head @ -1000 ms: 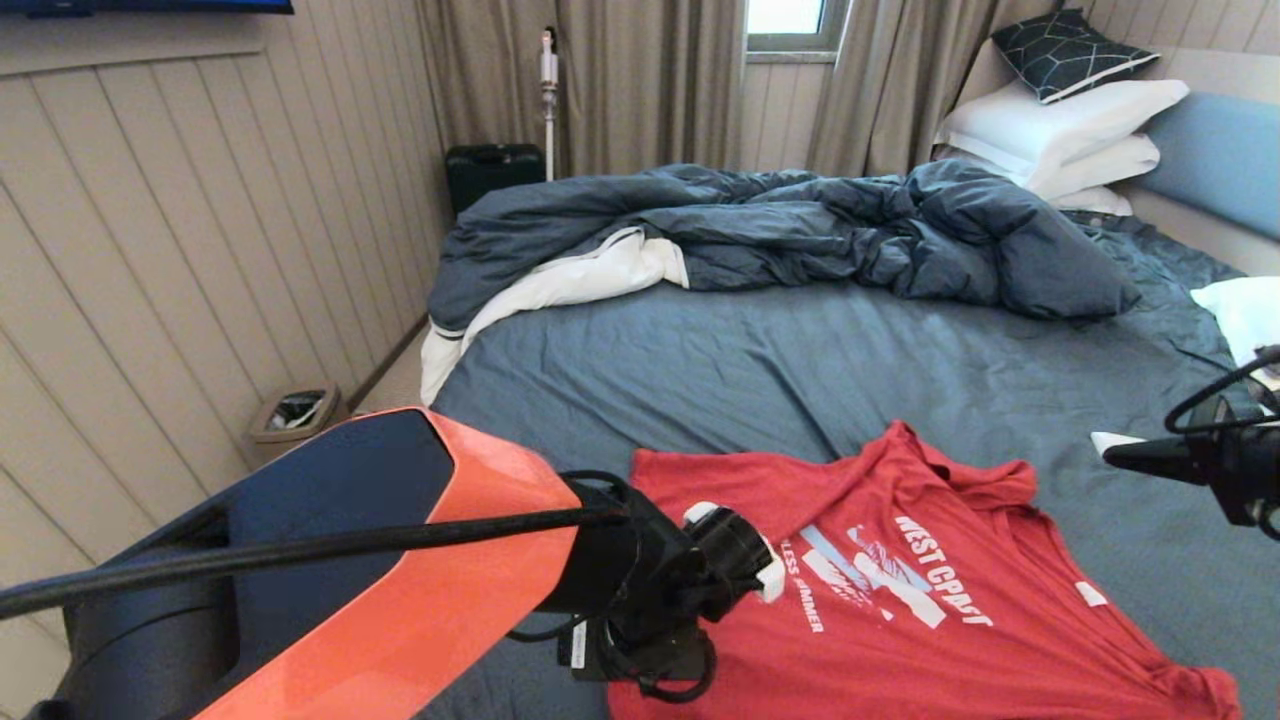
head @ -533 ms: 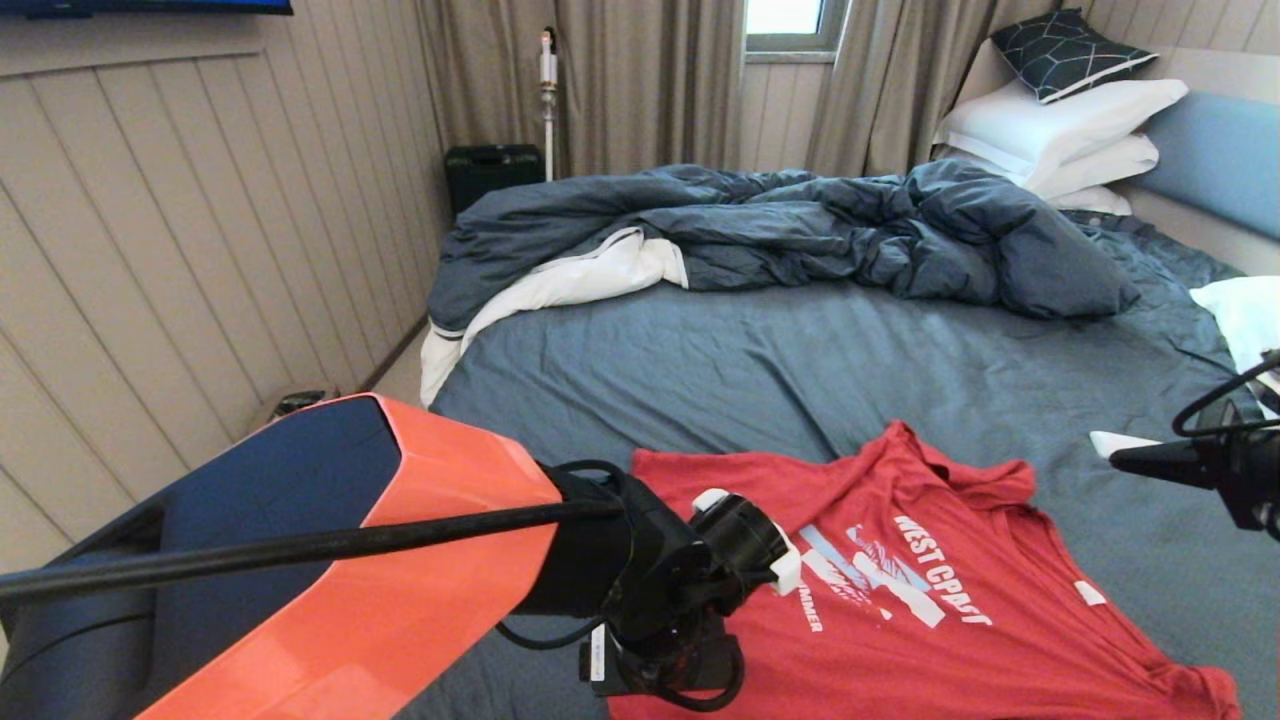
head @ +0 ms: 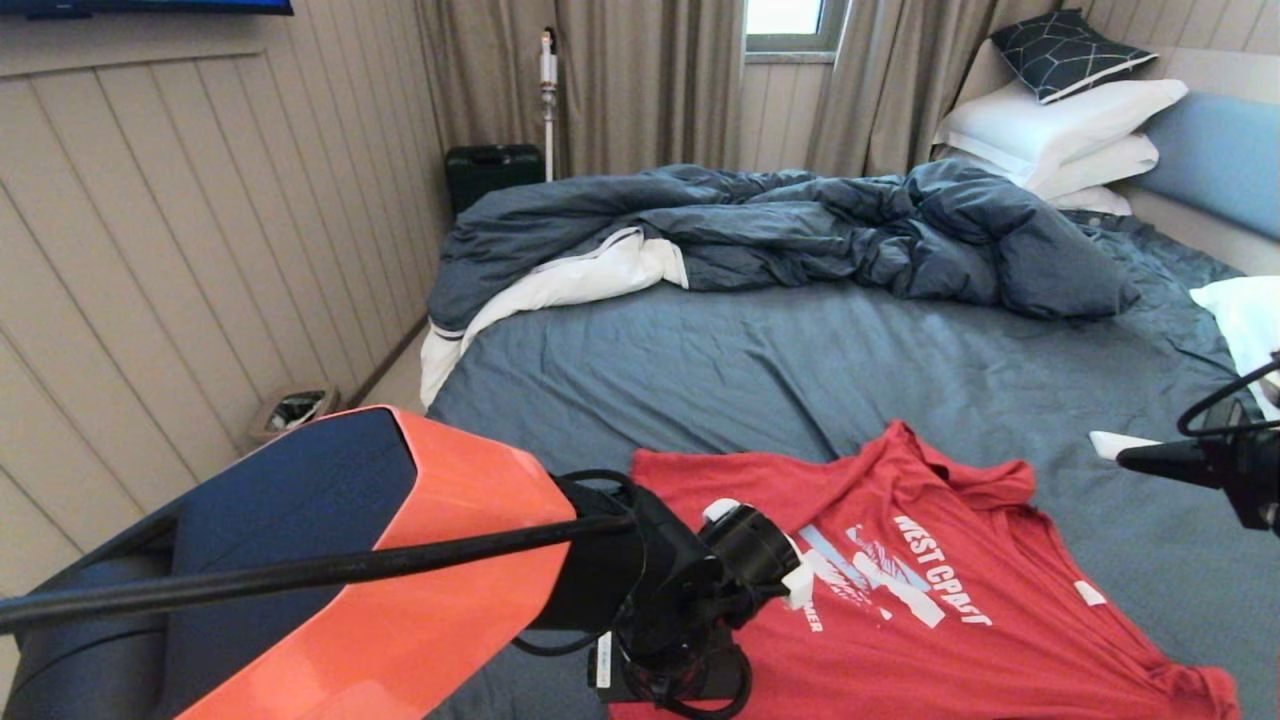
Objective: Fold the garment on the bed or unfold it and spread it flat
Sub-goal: Unford the red T-shirt
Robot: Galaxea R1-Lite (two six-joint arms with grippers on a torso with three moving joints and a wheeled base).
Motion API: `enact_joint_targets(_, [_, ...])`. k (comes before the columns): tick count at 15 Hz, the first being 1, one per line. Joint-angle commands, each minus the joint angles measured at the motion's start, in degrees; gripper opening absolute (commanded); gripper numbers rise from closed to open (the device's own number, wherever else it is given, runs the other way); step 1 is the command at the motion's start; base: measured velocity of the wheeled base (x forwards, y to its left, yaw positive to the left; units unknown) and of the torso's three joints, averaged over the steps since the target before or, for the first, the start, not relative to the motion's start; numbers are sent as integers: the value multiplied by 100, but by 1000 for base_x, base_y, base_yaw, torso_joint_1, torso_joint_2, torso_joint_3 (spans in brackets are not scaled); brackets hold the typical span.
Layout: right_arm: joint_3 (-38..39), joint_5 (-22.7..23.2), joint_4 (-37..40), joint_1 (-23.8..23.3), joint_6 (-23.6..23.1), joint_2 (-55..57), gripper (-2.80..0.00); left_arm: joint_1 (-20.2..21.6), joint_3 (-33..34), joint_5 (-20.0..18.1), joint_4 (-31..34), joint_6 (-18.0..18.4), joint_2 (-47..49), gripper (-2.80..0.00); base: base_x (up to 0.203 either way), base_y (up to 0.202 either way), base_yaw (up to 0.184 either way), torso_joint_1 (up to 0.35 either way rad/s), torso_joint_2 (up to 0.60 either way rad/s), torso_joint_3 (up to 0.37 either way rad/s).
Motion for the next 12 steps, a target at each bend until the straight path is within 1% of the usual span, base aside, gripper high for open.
enact_joint_targets(1, [6, 27, 3, -15, 9, 6, -280, -4, 1, 6, 40, -20, 19, -280, 0, 0, 0, 0, 0, 0])
enact_joint_targets(6, [-47, 34, -4, -68, 10, 24, -280, -13, 1, 76, -10, -10, 28, -280, 0, 0, 0, 0, 0, 0])
enact_joint_targets(10, [-38, 34, -4, -66, 9, 24, -280, -13, 79, 85, 205, -64, -21, -280, 0, 0, 0, 0, 0, 0])
enact_joint_targets(12, [-47, 34, -4, -77, 9, 23, -280, 10, 249, 94, 221, -64, -94, -280, 0, 0, 0, 0, 0, 0])
